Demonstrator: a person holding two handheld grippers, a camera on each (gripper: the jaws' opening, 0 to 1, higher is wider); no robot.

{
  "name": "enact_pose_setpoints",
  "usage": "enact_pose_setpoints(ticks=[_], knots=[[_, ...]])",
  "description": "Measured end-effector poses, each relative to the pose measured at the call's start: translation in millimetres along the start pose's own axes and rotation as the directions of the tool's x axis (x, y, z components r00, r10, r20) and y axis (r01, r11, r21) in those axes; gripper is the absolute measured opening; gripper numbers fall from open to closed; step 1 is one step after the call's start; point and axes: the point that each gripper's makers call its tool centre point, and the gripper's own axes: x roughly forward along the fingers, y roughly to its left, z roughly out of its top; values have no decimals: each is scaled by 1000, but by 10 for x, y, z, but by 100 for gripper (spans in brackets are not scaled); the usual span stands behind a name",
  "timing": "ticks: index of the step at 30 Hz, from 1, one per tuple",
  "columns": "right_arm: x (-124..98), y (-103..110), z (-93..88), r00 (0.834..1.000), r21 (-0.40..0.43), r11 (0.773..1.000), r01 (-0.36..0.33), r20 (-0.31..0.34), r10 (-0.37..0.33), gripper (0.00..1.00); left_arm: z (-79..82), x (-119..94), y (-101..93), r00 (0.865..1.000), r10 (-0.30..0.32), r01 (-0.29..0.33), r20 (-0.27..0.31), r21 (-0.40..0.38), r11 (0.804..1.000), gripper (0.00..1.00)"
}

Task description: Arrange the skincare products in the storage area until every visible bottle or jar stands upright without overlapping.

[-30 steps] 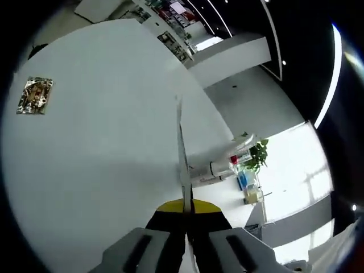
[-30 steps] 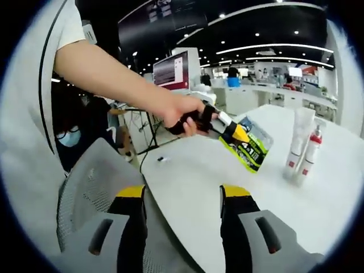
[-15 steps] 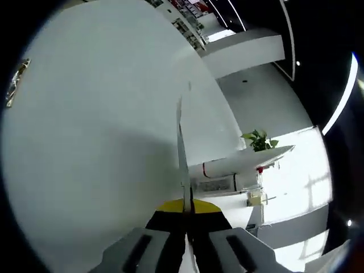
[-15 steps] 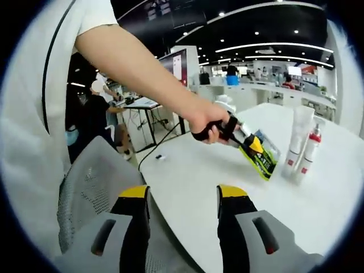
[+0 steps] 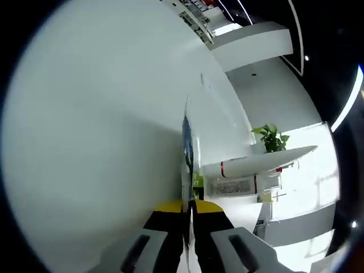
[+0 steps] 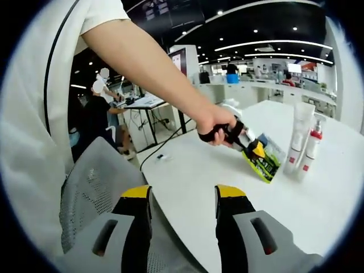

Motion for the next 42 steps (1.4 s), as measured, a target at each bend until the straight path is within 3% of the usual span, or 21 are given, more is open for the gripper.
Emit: enact_pose_setpoints(ticks=[6,13,18,20,23,28,30,36,39,41,42], knots=[[-8,-1,34,1000,6,1000,-1,18,1,40,122,6,114,995,103,-104,17,121,987,11],[-15,2,50,1000,1,1000,0,25,0,41,96,63,148,981,196,-185,-11,274,944,18],[-20,-8,59,1000,2,1000,4,30,-4,41,122,15,221,960,281,-270,16,330,904,22],[-21,-8,60,1000,2,1000,3,30,-3,41,96,17,218,958,288,-275,11,337,901,23],[-23,3,64,999,-1,1000,0,32,0,40,92,-11,240,945,327,-313,27,376,872,26],[-30,1,75,999,-5,1000,2,37,-2,40,132,-32,265,917,396,-375,59,467,801,41],[-32,-3,80,999,-1,1000,1,39,-1,40,123,-39,259,911,406,-387,70,483,785,47],[-60,-32,157,997,-12,1000,12,74,-11,39,120,-179,150,914,382,-395,134,503,769,56],[-71,-37,193,995,4,1000,11,98,-11,45,99,-332,15,930,310,-367,195,511,778,55],[-49,7,187,996,-9,1000,-4,92,5,46,5,-524,-68,933,266,-356,241,518,778,55],[-40,44,186,996,-17,1000,-20,90,22,46,-72,-663,-74,926,260,-367,273,490,791,56]])
